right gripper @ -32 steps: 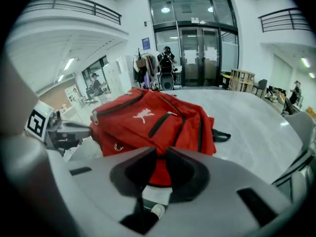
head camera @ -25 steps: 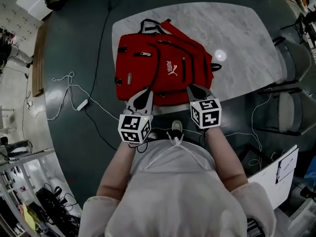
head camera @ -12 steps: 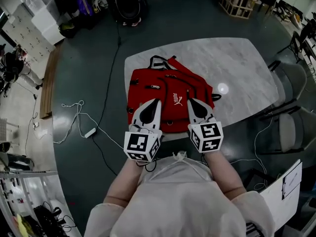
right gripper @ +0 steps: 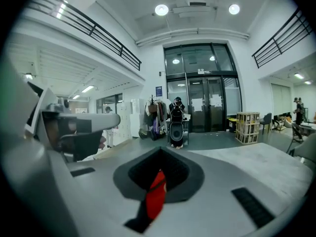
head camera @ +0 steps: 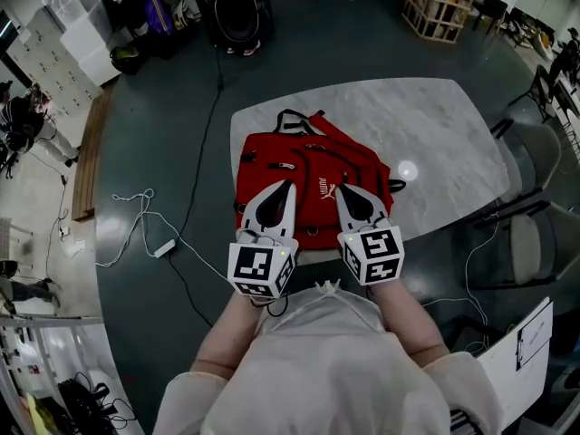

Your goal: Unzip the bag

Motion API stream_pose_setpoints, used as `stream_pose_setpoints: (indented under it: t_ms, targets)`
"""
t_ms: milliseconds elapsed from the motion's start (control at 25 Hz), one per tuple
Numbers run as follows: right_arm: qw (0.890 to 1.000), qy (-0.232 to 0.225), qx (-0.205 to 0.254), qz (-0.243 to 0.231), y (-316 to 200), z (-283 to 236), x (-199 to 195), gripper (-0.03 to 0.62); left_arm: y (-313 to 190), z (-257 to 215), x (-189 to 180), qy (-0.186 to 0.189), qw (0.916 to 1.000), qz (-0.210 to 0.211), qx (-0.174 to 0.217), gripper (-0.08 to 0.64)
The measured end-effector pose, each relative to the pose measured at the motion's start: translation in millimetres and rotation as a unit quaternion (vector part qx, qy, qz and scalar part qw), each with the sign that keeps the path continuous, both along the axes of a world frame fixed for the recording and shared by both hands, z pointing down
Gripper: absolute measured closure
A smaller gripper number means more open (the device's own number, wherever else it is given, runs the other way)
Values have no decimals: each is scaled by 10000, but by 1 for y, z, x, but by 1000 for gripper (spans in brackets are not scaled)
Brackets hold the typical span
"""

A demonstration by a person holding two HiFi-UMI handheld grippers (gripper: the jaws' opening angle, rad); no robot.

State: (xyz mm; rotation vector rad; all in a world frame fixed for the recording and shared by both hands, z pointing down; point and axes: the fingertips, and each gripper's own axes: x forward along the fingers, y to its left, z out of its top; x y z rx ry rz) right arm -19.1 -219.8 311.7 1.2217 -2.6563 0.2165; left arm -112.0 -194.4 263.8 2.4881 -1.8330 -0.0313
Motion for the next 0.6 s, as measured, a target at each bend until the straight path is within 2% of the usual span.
stream_pose_setpoints:
  t_ms: [440,600]
  targets:
    - [9999,-82,-76,-46,3,0,-11,566,0,6,-1,76,9999,3,-82,538]
    - [10000,-33,-77,-29,3,0,-12,566,1,0,0,85,10000,22,14,538]
